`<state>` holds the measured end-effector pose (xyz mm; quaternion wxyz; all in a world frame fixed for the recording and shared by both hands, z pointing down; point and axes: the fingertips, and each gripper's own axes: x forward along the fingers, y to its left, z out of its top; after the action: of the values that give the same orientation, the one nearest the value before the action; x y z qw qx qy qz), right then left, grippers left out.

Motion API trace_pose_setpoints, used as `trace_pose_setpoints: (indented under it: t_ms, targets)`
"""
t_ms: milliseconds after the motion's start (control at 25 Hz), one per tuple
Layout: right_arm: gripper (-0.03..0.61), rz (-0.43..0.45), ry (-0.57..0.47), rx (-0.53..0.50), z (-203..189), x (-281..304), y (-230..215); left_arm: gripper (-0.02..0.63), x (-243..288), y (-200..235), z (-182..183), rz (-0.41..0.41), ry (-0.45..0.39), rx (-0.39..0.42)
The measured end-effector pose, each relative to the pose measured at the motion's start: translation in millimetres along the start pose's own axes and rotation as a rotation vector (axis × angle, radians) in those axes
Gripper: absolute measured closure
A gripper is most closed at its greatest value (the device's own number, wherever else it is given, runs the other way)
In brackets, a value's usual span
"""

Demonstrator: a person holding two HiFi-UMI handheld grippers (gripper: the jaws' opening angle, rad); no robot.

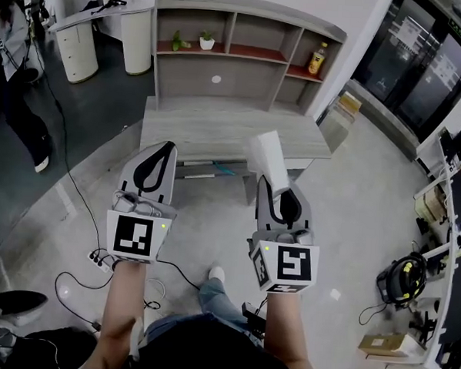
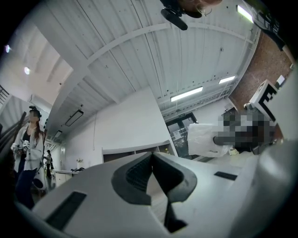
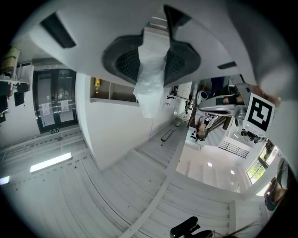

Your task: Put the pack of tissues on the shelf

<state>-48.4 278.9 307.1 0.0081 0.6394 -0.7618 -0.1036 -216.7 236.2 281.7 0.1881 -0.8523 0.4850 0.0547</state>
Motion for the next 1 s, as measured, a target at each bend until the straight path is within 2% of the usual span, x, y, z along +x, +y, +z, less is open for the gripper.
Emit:
trace_pose_setpoints:
  t_ms: [600,1000]
  targets:
    - [0.468,0.073,-0.023,0.017,-17.2,159.1,-138.7,0.601,198.6,-12.9,-28.1,0.031,0.01,0.027]
    - [0.468,0.065,-0.018,0.041,-41.8,201.3,-182.7,0.601,259.7,-31.3,-55.1,-0.004,0.037,0.041]
